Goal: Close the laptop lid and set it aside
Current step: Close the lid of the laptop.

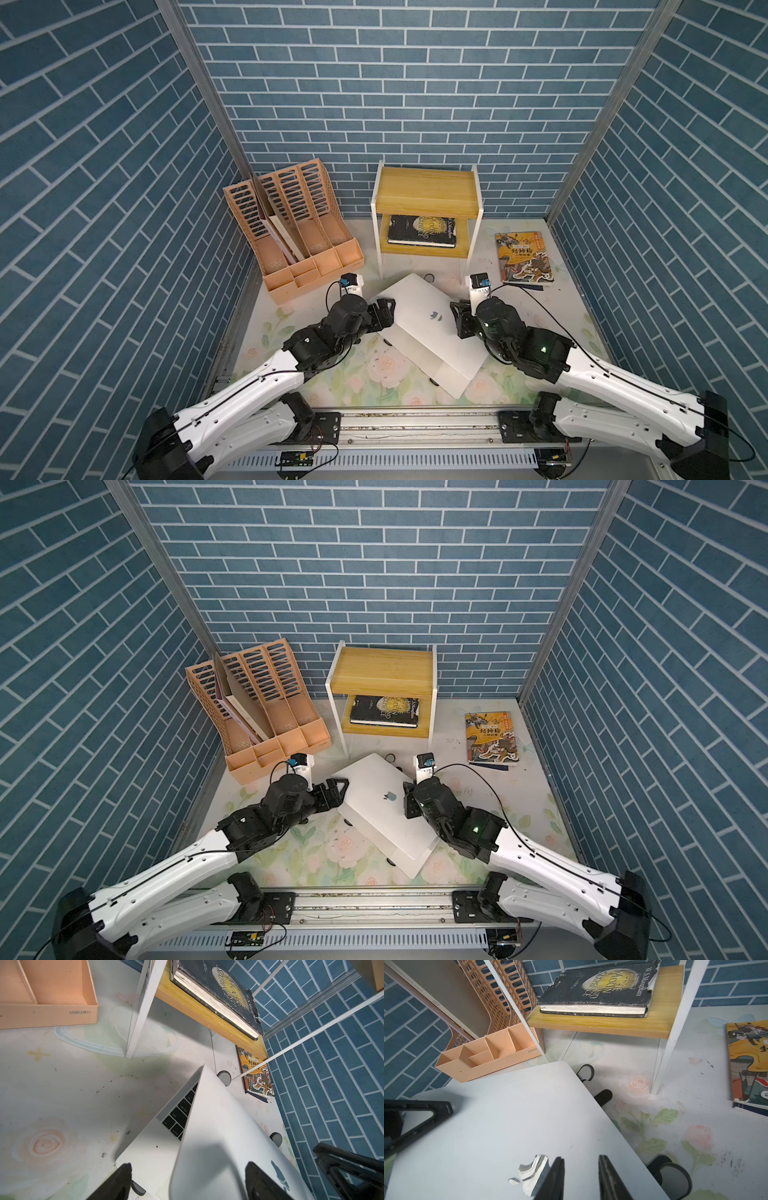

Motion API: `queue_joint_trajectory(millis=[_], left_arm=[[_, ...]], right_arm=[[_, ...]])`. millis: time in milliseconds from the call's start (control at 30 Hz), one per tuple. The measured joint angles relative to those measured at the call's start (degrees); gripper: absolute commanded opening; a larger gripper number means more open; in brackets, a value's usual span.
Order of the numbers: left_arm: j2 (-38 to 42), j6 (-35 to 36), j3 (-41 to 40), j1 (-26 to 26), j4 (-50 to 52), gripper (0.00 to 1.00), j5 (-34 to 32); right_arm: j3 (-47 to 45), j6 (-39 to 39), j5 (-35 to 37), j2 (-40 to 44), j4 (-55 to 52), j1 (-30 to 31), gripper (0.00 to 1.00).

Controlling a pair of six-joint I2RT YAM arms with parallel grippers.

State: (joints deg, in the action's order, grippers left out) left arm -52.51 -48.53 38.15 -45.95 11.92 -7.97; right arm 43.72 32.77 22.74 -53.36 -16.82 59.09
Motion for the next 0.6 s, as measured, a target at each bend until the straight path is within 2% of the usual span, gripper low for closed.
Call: queue_joint_trajectory(millis=[133, 300, 400, 600], left_arm=[[1.8, -0.4, 0.0, -0.1, 2.6, 0.92, -1.7], [5.5, -0.8, 0.9, -0.1, 6.6, 0.93, -5.4], [8.3, -0.8, 1.8, -0.1, 7.8, 0.91, -7.1], [13.4, -1.1, 2.8, -0.1, 7.4, 0.81, -8.0]], right_arm=[[0.0, -0.2, -4.4, 0.0, -0.9, 0.0, 0.27], [0.0, -0.7, -13.1, -0.1, -0.3, 0.1, 0.20], [0.0, -1.2, -17.6, -0.5, 0.4, 0.3, 0.16], [-0.1, -1.3, -21.4, -1.3, 2.4, 3.2, 0.15]])
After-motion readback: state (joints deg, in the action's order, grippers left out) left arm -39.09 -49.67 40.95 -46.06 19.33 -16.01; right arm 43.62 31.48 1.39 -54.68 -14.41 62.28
